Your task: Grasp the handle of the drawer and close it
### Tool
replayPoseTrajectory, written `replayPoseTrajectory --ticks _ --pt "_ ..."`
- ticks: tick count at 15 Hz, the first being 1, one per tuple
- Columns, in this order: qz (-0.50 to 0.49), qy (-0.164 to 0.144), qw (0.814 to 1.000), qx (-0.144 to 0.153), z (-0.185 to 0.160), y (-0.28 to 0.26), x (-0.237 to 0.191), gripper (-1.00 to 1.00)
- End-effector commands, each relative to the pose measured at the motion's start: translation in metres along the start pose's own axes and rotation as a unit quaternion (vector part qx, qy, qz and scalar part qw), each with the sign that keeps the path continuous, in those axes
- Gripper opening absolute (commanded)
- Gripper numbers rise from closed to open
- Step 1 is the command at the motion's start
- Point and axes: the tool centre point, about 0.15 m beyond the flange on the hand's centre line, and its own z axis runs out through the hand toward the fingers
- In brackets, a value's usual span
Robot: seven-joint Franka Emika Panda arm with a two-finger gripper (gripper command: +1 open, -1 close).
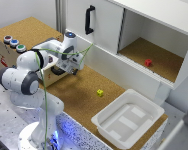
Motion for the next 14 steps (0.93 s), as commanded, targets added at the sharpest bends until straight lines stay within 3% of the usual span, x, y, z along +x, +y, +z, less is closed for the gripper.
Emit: replayPoseTrajectory --ticks 1,14 --pt "-0.024 0.008 1.0 -0.006 0.009 -0.053 0.005 -1.0" --pt "-0.116 0.014 0.992 0.043 0.009 -0.157 0.025 -1.0"
